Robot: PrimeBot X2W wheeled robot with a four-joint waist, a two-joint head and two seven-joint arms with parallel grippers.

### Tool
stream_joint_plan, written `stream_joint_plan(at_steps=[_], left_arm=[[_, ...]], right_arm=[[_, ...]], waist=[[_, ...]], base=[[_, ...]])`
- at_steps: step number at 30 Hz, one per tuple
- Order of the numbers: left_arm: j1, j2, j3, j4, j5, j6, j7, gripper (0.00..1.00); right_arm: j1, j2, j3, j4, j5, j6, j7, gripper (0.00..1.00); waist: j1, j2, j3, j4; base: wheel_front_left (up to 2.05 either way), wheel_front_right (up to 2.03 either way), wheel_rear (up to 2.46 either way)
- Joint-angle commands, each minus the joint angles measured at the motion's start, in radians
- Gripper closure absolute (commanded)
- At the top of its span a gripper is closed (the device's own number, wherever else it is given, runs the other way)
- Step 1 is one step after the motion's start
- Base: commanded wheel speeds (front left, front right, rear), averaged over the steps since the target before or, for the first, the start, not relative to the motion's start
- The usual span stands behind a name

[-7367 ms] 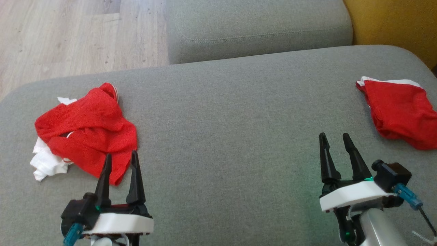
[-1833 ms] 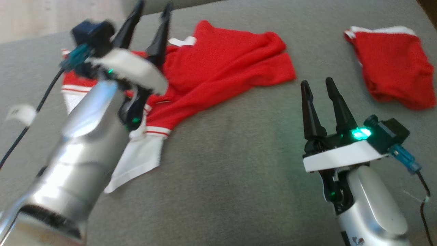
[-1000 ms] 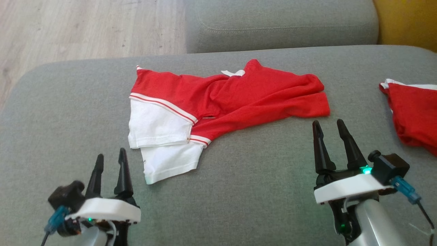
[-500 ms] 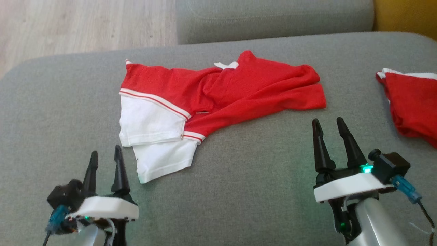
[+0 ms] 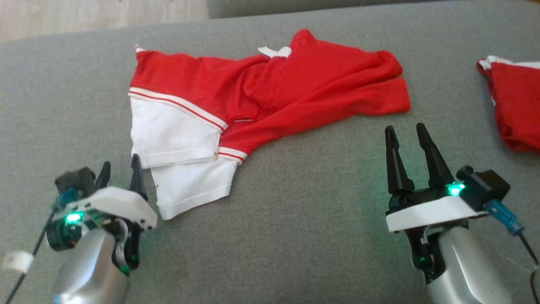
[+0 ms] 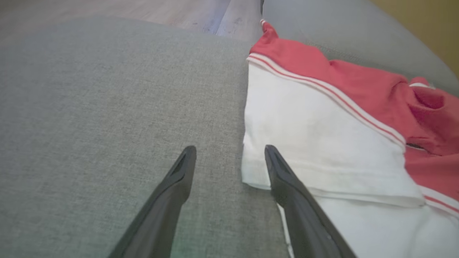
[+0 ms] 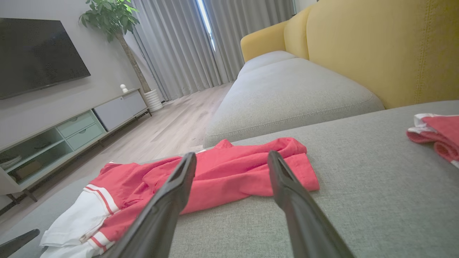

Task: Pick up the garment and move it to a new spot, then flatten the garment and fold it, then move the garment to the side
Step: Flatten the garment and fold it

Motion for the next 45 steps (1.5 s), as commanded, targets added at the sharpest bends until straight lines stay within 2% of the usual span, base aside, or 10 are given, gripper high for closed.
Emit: stream_joint_plan(at_steps=[1, 18, 19, 20, 26, 35, 40, 45], left_arm=[[-0.071, 0.036, 0.026, 0.013, -0.003, 0.002, 0.026, 0.00], [-0.167, 0.041, -0.011, 0.174, -0.014, -0.044, 0.103, 0.00], [-0.166, 0.041, -0.017, 0.180, -0.012, -0.048, 0.110, 0.54], [-0.165, 0.042, -0.023, 0.186, -0.009, -0.051, 0.117, 1.00], [-0.158, 0.045, -0.036, 0.191, -0.009, -0.062, 0.117, 1.00], [-0.142, 0.069, -0.002, 0.111, -0.022, -0.070, -0.004, 1.00], [-0.137, 0.091, 0.026, 0.034, -0.031, -0.059, -0.054, 1.00], [-0.128, 0.113, 0.040, -0.048, -0.032, -0.037, -0.060, 1.00]], right_arm=[[-0.038, 0.002, 0.027, -0.035, -0.005, -0.001, -0.011, 0.00], [-0.055, 0.002, 0.022, -0.027, 0.004, -0.001, -0.011, 0.00], [-0.056, 0.002, 0.022, -0.026, 0.005, -0.001, -0.011, 0.00], [-0.056, 0.002, 0.022, -0.025, 0.006, -0.001, -0.011, 0.00], [-0.056, 0.002, 0.020, -0.019, 0.011, -0.001, -0.011, 0.00], [-0.045, 0.002, 0.032, -0.008, 0.023, -0.001, -0.011, 0.00], [-0.041, 0.002, 0.039, -0.004, 0.029, -0.001, -0.011, 0.00], [-0.038, 0.002, 0.046, -0.003, 0.034, -0.001, -0.011, 0.00]], waist=[[-0.0001, 0.0000, 0.029, -0.013], [-0.0001, 0.0000, 0.054, -0.040], [-0.0001, 0.0000, 0.052, -0.041], [-0.0001, 0.0000, 0.051, -0.041], [-0.0001, 0.0000, 0.039, -0.039], [-0.0001, 0.0000, -0.001, -0.036], [-0.0001, 0.0000, -0.015, -0.041], [-0.0001, 0.0000, -0.025, -0.052]], base=[[0.00, 0.00, 0.00], [0.00, 0.00, 0.00], [0.00, 0.00, 0.00], [0.00, 0.00, 0.00], [0.00, 0.00, 0.00], [0.00, 0.00, 0.00], [0.00, 0.00, 0.00], [0.00, 0.00, 0.00]])
